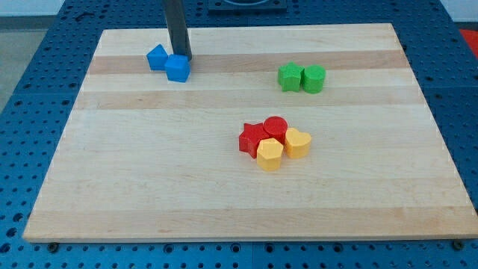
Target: Slide the blue cube closer to the green star
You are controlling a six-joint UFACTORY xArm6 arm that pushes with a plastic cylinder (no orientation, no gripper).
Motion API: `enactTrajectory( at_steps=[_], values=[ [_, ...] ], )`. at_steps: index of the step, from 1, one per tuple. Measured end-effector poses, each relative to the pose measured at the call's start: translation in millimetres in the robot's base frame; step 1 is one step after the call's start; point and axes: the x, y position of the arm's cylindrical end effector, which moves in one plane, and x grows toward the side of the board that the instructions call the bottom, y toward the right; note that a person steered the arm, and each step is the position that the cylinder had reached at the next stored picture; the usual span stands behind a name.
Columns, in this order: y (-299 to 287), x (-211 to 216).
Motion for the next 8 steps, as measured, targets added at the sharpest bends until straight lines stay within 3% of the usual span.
enactTrajectory(
  at_steps=[2, 3, 8],
  values=[
    [-59, 15],
    [-57, 37],
    [96, 88]
  ],
)
